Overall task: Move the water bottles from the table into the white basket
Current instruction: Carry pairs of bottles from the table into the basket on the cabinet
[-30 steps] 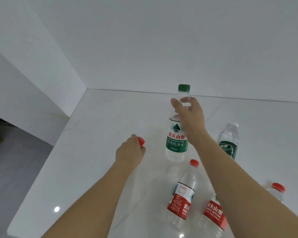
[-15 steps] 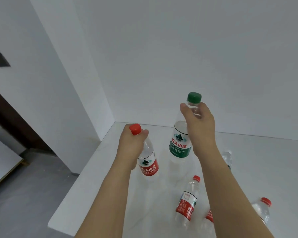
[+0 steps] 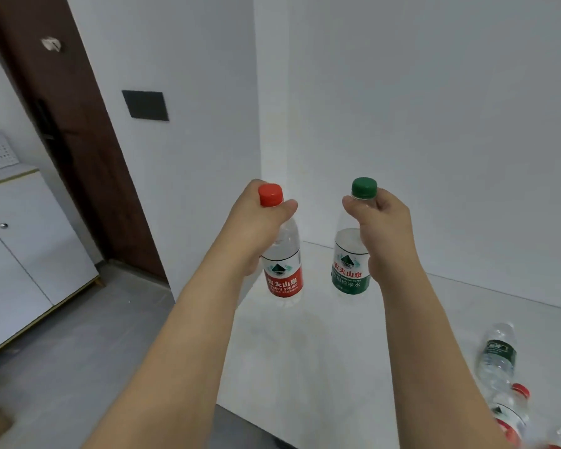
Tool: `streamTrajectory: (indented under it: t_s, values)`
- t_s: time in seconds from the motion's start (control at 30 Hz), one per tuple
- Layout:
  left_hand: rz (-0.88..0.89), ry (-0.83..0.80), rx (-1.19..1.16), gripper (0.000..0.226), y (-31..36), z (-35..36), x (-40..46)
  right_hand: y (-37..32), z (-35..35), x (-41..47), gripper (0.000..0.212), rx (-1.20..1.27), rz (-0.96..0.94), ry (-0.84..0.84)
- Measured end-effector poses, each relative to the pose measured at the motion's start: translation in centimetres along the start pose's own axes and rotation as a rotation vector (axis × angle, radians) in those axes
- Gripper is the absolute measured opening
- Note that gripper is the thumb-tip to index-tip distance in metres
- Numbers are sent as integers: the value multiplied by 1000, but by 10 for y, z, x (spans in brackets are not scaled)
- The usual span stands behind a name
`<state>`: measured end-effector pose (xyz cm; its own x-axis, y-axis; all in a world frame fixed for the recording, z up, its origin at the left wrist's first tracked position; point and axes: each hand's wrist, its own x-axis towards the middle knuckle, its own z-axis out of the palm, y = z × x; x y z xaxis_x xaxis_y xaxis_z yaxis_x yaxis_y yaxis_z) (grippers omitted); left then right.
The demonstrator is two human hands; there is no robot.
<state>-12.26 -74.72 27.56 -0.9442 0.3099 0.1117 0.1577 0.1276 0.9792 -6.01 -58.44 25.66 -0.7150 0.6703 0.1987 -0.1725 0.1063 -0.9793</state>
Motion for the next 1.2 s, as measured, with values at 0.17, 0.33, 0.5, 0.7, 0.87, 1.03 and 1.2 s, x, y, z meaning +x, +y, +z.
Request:
streamTrajectory:
  t_s: [0.17, 0.33, 0.5, 0.7, 0.87, 1.03, 1.2]
  values:
    - [9, 91, -4, 15, -24, -115, -12, 7, 107, -27, 10, -6, 15, -59]
    - [-10, 188, -44, 15, -53, -201, 5, 17, 201, -40, 10, -17, 41, -92]
    - [0, 227, -23, 15, -79, -269, 60, 33, 291, -34, 14, -28, 67, -154]
    - [-5, 251, -1, 16, -110, -345, 139, 49, 407, 4, 12, -3, 44, -206]
    - [-54, 290, 64, 15, -110, -430, 198, 45, 517, 36, 18, 57, 53, -221]
    - [-36, 391, 62, 15, -120, -532, 247, 49, 633, 52, 13, 70, 32, -259]
    - [-28, 459, 27, 15, -153, -638, 295, 66, 758, 54, 17, 39, 33, -378]
